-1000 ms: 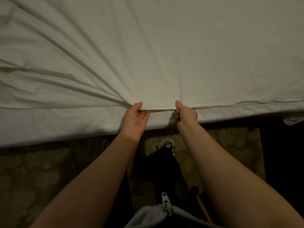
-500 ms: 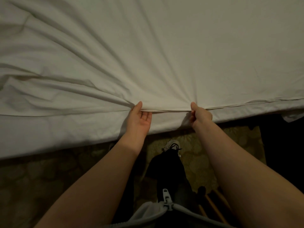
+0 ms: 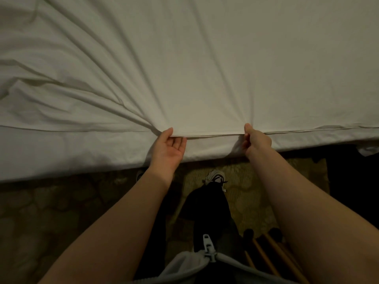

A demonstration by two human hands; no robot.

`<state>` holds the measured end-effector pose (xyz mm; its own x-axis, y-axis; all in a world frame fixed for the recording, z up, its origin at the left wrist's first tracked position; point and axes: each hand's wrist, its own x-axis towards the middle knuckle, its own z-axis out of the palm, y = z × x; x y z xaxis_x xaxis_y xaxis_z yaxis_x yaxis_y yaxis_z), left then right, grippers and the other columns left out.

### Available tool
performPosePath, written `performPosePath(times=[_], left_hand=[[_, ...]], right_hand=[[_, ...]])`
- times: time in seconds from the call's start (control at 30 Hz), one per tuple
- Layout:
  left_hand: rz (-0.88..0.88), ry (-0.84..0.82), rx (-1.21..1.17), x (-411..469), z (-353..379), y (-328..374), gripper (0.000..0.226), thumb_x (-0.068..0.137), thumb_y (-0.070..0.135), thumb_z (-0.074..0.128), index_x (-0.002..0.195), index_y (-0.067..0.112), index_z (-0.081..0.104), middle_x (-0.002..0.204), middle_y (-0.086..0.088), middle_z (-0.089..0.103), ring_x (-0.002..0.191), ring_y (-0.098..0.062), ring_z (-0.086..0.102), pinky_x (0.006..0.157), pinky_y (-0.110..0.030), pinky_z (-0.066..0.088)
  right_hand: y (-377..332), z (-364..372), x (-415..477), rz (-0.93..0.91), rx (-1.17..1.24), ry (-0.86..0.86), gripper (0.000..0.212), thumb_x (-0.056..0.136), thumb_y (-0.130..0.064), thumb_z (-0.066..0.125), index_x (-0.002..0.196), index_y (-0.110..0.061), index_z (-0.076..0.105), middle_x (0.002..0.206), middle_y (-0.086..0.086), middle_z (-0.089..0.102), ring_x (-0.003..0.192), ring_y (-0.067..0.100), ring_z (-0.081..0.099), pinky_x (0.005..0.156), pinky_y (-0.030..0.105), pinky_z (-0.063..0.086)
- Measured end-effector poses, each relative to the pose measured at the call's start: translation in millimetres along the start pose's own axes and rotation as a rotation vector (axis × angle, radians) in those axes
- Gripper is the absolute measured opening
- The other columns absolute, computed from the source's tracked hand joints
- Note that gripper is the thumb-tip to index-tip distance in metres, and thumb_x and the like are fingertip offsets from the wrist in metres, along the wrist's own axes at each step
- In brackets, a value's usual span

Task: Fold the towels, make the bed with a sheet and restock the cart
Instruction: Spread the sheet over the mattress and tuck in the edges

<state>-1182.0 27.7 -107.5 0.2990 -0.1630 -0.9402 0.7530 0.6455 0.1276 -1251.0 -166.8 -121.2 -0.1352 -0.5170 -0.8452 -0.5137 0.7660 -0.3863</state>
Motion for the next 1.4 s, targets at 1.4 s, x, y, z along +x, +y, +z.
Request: performPosePath(times=[1.4], left_hand=[[-0.005,-0.164,0.083,1.6,-56.4,114.5,0.019,0.088,0.009,0.061,0.107,0.01,0.061,0.106,-0.009,0.066,0.094,-0.021,0.063,0.087,-0.035,0.053]], right_hand=[[97.8,96.6,-88.4,-0.078,0.181,-0.129,0.023,0.089,-0.015,0.066,0.071,-0.009,0.054,0.048,-0.002,0.051,0.029,0.001,0.042,0.036,0.016,0.038]])
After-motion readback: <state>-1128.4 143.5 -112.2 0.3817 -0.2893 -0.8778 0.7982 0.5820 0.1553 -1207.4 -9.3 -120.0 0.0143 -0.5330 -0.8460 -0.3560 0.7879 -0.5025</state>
